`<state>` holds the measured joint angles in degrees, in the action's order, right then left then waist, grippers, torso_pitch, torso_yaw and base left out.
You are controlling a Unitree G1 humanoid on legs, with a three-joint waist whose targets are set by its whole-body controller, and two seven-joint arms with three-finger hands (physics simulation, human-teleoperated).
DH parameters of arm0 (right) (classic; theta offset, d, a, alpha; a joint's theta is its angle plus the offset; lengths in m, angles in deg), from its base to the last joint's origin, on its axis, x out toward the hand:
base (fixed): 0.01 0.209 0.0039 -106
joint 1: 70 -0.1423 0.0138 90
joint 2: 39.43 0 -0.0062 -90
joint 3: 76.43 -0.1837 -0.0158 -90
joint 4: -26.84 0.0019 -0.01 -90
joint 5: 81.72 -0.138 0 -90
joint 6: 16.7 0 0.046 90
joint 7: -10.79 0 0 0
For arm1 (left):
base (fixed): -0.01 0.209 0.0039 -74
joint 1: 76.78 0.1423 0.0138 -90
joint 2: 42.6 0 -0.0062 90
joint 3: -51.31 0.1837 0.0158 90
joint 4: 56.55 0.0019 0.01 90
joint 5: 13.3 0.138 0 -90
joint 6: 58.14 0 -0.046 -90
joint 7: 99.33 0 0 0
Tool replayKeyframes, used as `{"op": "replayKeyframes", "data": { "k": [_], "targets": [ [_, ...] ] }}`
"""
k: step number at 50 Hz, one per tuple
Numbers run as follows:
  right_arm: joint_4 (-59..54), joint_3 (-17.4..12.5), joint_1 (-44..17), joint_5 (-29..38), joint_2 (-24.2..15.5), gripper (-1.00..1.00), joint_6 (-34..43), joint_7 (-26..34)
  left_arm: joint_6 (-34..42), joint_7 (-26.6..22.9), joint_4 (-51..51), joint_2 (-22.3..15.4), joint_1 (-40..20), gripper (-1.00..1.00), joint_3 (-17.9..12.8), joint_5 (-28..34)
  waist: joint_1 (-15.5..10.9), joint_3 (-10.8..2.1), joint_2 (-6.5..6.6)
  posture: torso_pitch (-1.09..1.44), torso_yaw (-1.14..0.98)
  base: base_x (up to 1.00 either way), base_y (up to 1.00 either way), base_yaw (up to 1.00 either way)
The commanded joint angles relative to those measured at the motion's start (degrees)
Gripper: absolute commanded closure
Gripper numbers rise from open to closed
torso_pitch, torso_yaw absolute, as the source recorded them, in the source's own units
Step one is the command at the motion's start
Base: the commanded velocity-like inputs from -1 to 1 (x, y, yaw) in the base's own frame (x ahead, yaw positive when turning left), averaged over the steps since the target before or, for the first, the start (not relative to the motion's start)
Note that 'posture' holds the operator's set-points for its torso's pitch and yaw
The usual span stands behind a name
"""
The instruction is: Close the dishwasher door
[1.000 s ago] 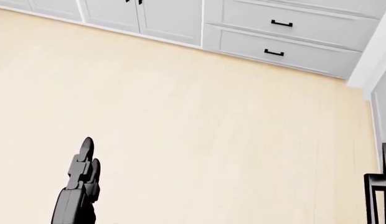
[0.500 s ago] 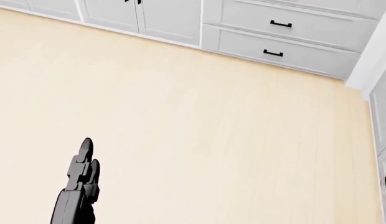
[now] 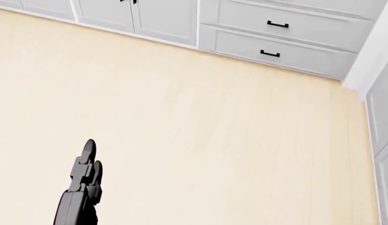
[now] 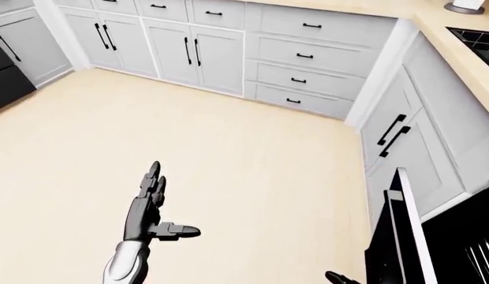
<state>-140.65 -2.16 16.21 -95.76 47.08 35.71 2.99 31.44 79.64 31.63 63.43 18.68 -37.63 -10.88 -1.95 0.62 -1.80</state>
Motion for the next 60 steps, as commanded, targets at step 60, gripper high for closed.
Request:
{"op": "replayKeyframes", "data": {
  "k": [60],
  "targets": [
    [0.6,-5.5,6.6,-14.0,-11.2,-1.00,1.7,3.6,-1.9,0.3,-1.9,0.0,-1.2,-1.00,0.0,0.1,1.1,0.49,-0.30,0.00,0.00,0.00,0.00,0.00]
  ]
}}
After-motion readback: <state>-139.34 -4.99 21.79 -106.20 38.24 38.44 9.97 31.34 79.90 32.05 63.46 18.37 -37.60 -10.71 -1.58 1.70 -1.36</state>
